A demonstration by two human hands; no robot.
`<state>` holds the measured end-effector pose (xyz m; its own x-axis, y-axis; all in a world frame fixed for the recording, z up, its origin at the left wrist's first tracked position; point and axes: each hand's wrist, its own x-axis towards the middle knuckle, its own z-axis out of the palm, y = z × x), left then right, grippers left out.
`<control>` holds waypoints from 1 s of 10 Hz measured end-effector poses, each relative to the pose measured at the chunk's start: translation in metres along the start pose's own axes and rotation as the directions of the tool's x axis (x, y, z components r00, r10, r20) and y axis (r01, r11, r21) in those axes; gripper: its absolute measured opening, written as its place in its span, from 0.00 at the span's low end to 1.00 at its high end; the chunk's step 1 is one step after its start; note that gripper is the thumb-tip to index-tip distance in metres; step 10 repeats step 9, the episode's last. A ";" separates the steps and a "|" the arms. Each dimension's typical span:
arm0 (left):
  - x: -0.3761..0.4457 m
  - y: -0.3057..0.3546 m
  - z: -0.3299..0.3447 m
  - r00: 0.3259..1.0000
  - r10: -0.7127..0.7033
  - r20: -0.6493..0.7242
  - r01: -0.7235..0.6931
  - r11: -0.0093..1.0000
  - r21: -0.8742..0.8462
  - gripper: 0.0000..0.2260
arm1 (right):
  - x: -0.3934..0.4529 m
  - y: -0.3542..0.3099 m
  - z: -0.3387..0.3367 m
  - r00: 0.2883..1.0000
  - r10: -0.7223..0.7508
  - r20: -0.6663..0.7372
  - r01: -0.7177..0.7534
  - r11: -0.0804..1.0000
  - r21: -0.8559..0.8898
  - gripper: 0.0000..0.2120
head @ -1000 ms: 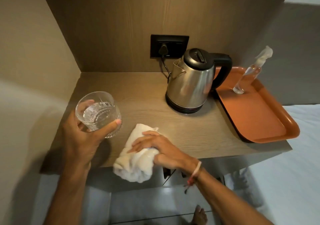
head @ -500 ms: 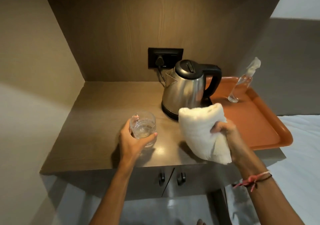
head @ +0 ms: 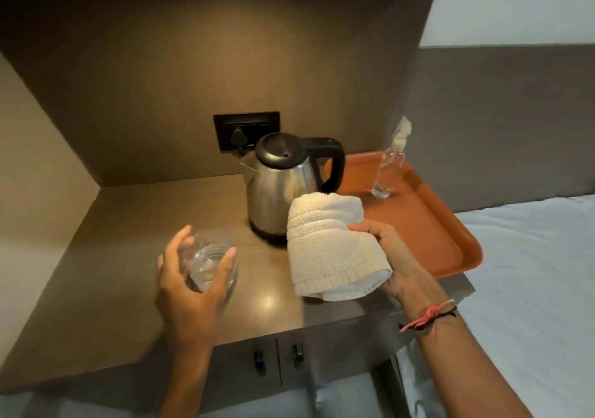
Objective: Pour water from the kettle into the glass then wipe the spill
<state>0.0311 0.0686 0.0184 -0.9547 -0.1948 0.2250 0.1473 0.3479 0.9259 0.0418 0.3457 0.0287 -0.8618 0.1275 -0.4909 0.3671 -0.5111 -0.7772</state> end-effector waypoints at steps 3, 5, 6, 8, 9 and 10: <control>-0.024 0.057 0.189 0.732 -0.031 0.681 0.290 0.918 -0.270 0.30 | 0.009 -0.058 -0.104 0.981 -0.096 -0.170 0.061 0.978 -0.201 0.06; -0.035 0.043 0.286 0.735 -0.082 0.673 0.199 0.975 -0.099 0.41 | 0.039 -0.090 -0.173 0.943 -0.207 -0.261 -0.006 0.774 -0.633 0.08; -0.046 0.053 0.301 0.762 -0.131 0.635 0.144 0.989 0.031 0.38 | 0.052 -0.091 -0.187 0.930 -0.295 -0.218 -0.006 0.582 -0.813 0.11; -0.053 0.063 0.282 0.814 -0.021 0.581 -0.214 0.918 0.333 0.31 | 0.044 -0.071 -0.166 0.829 -0.538 -0.152 -0.069 0.171 -0.983 0.18; -0.047 0.068 0.239 0.868 0.100 0.486 -0.282 0.906 0.316 0.31 | 0.023 -0.059 -0.142 0.634 -0.772 0.037 0.085 0.022 -0.996 0.19; -0.047 0.068 0.239 0.868 0.100 0.486 -0.282 0.906 0.316 0.31 | 0.023 -0.059 -0.142 0.634 -0.772 0.037 0.085 0.022 -0.996 0.19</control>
